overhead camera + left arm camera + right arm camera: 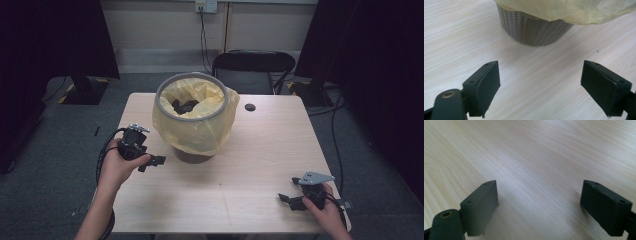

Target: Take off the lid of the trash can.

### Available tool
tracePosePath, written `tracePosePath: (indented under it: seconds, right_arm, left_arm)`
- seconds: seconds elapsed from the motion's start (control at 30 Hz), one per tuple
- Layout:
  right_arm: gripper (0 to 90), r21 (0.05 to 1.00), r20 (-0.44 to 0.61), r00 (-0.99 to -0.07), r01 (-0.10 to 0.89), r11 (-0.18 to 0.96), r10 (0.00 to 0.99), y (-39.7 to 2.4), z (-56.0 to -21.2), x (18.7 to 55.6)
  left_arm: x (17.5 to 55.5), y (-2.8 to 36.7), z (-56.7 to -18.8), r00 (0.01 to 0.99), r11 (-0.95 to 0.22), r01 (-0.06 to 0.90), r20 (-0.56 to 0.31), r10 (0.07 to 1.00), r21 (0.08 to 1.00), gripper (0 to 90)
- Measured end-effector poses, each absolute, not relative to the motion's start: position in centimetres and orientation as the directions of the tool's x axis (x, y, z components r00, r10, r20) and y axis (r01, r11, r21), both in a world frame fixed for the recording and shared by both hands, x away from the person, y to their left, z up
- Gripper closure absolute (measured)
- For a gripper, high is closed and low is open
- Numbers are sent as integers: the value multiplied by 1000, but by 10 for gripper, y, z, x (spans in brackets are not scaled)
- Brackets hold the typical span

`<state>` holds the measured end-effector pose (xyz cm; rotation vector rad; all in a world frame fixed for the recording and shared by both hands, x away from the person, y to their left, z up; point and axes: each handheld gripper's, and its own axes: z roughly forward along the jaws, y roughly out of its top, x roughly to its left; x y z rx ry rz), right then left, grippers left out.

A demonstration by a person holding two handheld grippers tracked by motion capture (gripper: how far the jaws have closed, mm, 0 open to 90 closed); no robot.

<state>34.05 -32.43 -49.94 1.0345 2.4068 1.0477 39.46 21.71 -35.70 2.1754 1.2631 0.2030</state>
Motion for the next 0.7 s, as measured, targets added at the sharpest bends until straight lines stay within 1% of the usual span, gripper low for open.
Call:
tracePosePath:
  seconds: [0.03, 0.1, 0.17, 0.2, 0.3, 0.53, 0.63, 0.7]
  right_arm:
    - [138, 733, -3, -687, 493, 469, 727, -324, -499, 341]
    - [138, 733, -3, -687, 493, 469, 727, -324, -499, 341]
    - [138, 733, -3, -687, 493, 469, 726, -324, -499, 341]
    - [138, 733, -3, -687, 493, 469, 727, -324, -499, 341]
    - [138, 733, -3, -687, 493, 469, 727, -324, -499, 341]
    - [138, 733, -3, -687, 493, 469, 727, -324, -499, 341]
    - [138, 733, -3, -687, 493, 469, 727, -324, -499, 341]
    - [138, 734, -4, -687, 491, 469, 727, -324, -499, 341]
  left_arm:
    - [395, 217, -356, 533, -357, 739, -171, 829, 571, 152]
    - [395, 217, -351, 543, -375, 735, -159, 825, 565, 151]
    - [395, 215, -347, 534, -360, 740, -171, 828, 568, 151]
    - [395, 215, -344, 537, -370, 739, -159, 829, 563, 151]
    - [396, 212, -336, 549, -375, 737, -173, 818, 563, 151]
    - [398, 208, -320, 561, -393, 730, -163, 812, 559, 151]
    - [398, 207, -311, 572, -385, 723, -185, 799, 573, 153]
    - [398, 205, -306, 575, -393, 719, -172, 800, 574, 153]
